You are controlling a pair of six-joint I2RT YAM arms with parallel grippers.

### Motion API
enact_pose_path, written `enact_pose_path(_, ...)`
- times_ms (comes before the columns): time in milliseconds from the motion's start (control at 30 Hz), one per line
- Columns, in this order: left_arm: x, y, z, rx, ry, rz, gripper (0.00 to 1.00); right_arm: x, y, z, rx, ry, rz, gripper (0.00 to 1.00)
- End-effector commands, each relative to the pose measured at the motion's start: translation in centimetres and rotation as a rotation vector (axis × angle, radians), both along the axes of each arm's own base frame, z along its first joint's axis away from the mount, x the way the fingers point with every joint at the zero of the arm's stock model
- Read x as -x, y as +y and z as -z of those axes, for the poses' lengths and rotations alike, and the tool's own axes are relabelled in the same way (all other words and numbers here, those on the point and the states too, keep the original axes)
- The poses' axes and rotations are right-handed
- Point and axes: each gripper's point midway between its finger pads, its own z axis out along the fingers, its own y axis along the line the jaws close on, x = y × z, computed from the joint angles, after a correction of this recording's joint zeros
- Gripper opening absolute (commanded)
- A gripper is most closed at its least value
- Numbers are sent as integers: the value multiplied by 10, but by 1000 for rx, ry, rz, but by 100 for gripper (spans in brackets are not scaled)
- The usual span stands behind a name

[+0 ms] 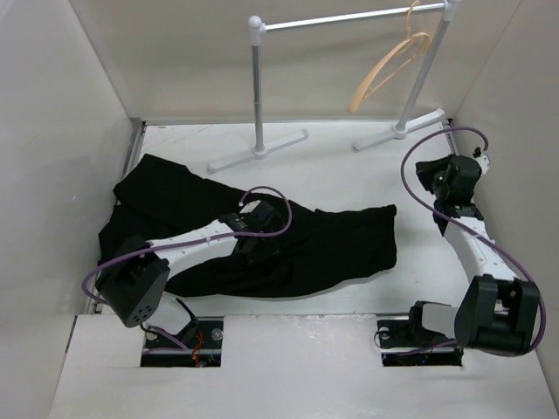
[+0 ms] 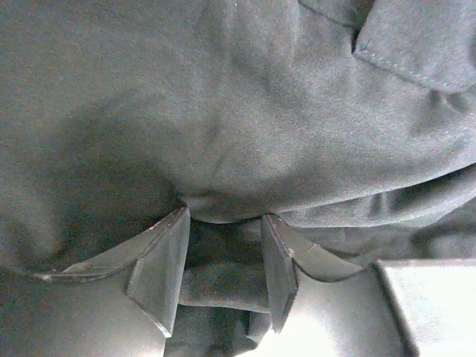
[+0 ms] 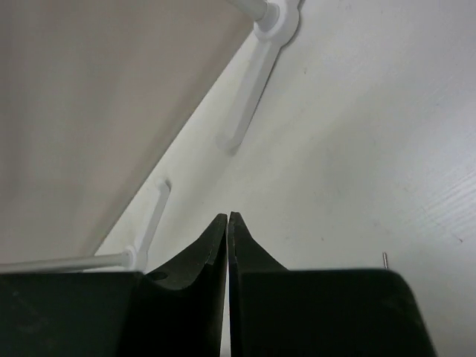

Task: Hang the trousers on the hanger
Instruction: Flatten out the trousers at the center of the board.

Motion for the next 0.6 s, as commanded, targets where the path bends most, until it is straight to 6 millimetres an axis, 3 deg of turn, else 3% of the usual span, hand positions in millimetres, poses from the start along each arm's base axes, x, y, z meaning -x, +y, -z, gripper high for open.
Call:
enact_pose_path(0, -8, 1, -17, 2, -53, -34, 42, -18, -20, 8, -16, -16, 72, 12)
enact_pose_path(67, -15, -7, -29, 27, -70, -36, 42, -20, -20, 27, -63, 56, 69, 26)
enact_pose_path(167, -28, -16, -52, 63, -126, -38, 42, 1, -12, 56, -54, 204, 47, 60)
enact_pose_path(200, -35, -18, -59, 75, -148, -49, 42, 11, -6, 72, -60, 265, 29, 65)
enact_pose_path(300, -58, -20, -76, 92, -197, -73, 43, 38, 15, 106, -89, 383, -32, 75)
enact_pose_path(367, -78, -19, -81, 82, -223, -75, 47, 46, 29, 112, -102, 392, -86, 79)
enact_pose_path(433, -102, -15, -72, 47, -226, -70, 51, 50, 49, 113, -90, 394, -167, 80)
enact_pose_path(567, -142, -19, -47, 27, -164, -52, 53, 82, 86, 132, -77, 521, -281, 75)
